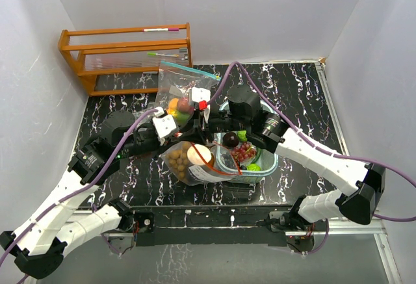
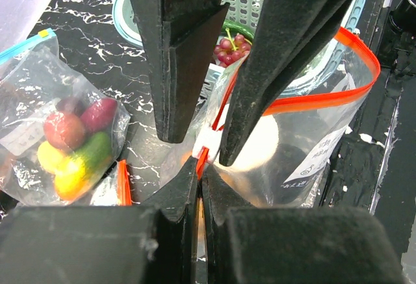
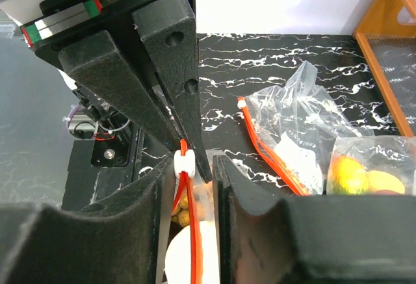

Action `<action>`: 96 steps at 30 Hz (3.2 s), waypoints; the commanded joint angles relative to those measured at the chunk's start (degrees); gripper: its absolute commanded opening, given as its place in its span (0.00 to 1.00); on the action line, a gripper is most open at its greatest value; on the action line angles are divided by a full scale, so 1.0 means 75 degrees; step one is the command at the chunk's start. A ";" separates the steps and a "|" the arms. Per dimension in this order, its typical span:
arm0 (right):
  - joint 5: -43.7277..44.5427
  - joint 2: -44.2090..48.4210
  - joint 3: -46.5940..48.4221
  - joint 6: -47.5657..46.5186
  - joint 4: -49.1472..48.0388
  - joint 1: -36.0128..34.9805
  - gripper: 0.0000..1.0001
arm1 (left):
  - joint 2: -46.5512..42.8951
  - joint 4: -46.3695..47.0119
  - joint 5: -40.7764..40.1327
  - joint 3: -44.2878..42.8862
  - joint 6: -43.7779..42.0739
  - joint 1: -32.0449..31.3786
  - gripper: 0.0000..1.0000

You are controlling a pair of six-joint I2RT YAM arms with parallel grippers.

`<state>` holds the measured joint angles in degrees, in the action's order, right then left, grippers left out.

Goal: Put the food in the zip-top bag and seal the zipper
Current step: Zip the zipper food storage bag at the center of the board.

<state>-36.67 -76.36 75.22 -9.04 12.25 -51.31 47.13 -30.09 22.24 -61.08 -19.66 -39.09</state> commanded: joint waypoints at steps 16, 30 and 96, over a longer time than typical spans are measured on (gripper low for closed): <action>0.0100 0.0159 0.0043 0.0177 -0.0418 -0.0002 0.08 | -0.0273 -0.0212 -0.0467 -0.0616 -0.0130 0.0022 0.00; 0.0367 0.0513 -0.0534 0.0321 -0.0280 0.0004 0.08 | -0.0192 -0.0306 -0.0767 -0.0932 -0.0207 0.0022 0.00; 0.1385 0.0182 -0.0932 0.0736 0.0253 0.0004 0.08 | -0.1173 0.1054 -0.3044 0.0355 -0.0682 0.0021 0.00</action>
<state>-27.66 -76.90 68.93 -3.95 13.54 -51.66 39.70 -25.30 7.68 -55.40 -23.40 -39.18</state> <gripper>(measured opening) 0.143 0.008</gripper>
